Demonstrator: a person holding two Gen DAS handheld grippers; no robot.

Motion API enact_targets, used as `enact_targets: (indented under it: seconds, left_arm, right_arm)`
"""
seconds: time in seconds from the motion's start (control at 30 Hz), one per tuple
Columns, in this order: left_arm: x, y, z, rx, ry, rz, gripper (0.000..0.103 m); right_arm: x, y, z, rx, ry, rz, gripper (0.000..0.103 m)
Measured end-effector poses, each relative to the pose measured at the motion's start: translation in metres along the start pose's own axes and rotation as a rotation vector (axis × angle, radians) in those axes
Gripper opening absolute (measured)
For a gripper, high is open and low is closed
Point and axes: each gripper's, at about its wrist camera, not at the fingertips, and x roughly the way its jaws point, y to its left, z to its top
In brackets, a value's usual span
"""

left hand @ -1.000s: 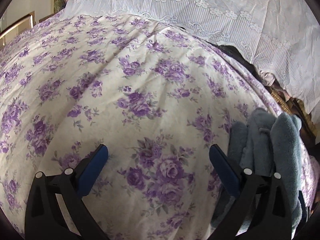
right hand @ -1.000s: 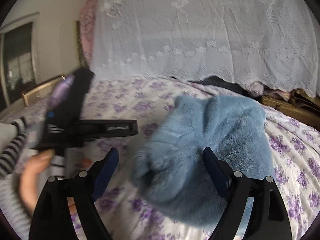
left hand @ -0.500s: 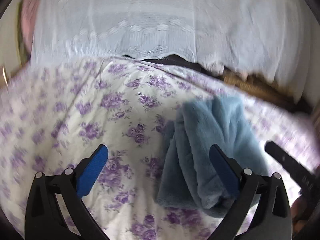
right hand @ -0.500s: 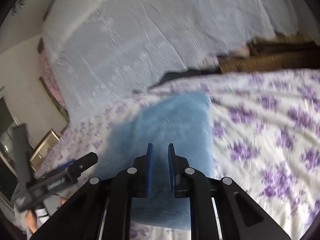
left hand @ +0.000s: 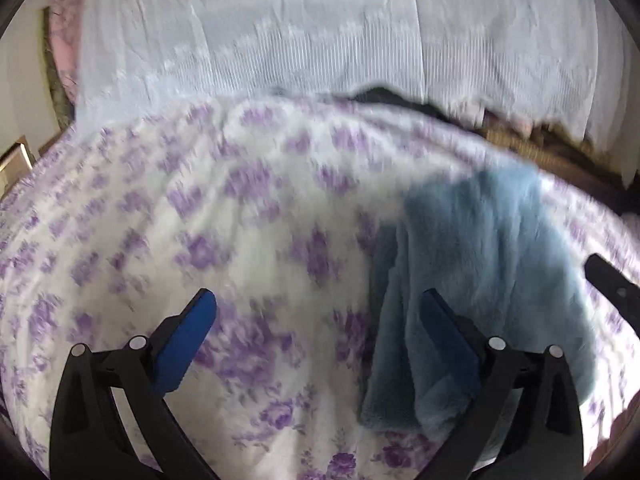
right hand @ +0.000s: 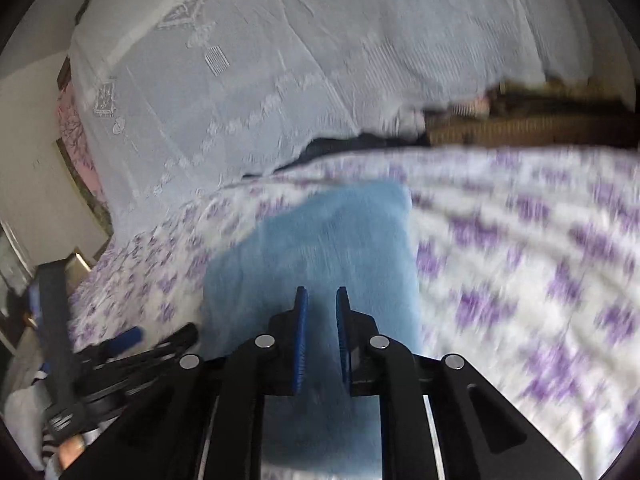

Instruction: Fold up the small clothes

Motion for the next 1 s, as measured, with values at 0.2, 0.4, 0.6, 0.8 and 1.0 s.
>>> enact_targets:
  seconds: [0.2, 0.4, 0.6, 0.8, 1.0]
  left_arm:
    - [0.017, -0.016, 0.010, 0.057, 0.016, -0.007, 0.099]
    - [0.056, -0.033, -0.007, 0.144, 0.064, 0.044, 0.099]
    - [0.050, -0.034, -0.009, 0.163, 0.027, 0.043, 0.099]
    - [0.011, -0.011, 0.001, 0.057, -0.068, -0.052, 0.099]
    - [0.062, -0.015, -0.012, 0.044, 0.169, -0.146, 0.099]
  right_arm:
    - [0.042, 0.002, 0.043, -0.032, 0.015, -0.053, 0.015]
    - [0.119, -0.018, 0.021, -0.027, 0.083, -0.119, 0.013]
    - [0.097, -0.027, 0.019, 0.048, 0.028, -0.052, 0.015]
    - [0.018, -0.028, -0.007, 0.077, -0.087, -0.037, 0.036]
    - [0.034, -0.034, -0.045, 0.011, 0.023, -0.104, 0.054]
